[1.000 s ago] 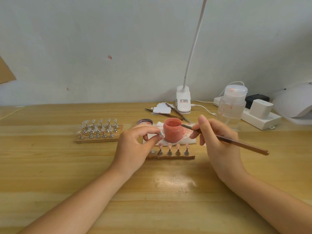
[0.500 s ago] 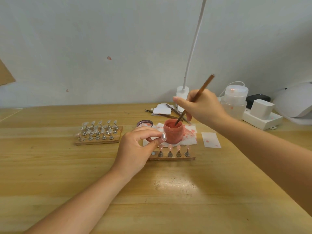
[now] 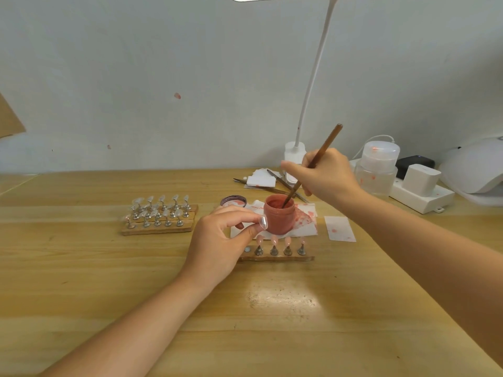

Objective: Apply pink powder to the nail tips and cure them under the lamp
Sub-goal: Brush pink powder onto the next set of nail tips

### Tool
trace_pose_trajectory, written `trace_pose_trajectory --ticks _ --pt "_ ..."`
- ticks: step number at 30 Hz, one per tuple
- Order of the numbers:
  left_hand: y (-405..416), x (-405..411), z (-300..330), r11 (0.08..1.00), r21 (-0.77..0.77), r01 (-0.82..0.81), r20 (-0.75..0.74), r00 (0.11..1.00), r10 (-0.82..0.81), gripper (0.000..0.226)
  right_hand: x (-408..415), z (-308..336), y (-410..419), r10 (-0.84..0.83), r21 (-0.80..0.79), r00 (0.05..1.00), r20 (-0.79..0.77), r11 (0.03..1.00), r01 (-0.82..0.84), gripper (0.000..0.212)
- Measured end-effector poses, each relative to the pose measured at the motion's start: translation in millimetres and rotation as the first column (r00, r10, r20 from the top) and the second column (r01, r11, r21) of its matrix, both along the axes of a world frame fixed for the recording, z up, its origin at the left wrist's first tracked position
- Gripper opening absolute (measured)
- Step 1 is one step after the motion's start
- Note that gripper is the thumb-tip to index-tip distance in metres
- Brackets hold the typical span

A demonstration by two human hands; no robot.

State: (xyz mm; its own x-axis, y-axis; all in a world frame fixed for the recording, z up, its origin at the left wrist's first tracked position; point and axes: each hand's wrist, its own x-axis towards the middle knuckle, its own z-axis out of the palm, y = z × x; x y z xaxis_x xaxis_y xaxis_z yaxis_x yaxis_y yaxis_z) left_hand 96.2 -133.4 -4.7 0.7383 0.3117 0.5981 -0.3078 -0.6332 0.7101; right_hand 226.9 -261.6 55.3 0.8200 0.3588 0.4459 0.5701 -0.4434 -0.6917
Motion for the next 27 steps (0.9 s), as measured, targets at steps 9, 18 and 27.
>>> trace_pose_trajectory --ticks 9,18,27 --pt "0 0 1 1.0 0.012 -0.011 0.002 1.0 0.011 0.017 10 -1 -18 -0.022 0.131 0.996 -0.085 0.991 0.033 0.052" --pt "0 -1 1 1.0 0.025 -0.015 0.002 1.0 0.015 0.017 -1 2 -31 0.007 0.337 0.995 -0.101 0.941 0.027 0.042" --pt "0 0 0 1.0 0.004 0.006 0.007 1.0 -0.006 0.014 -69 -47 -32 0.237 0.329 0.881 0.408 0.862 -0.385 0.018"
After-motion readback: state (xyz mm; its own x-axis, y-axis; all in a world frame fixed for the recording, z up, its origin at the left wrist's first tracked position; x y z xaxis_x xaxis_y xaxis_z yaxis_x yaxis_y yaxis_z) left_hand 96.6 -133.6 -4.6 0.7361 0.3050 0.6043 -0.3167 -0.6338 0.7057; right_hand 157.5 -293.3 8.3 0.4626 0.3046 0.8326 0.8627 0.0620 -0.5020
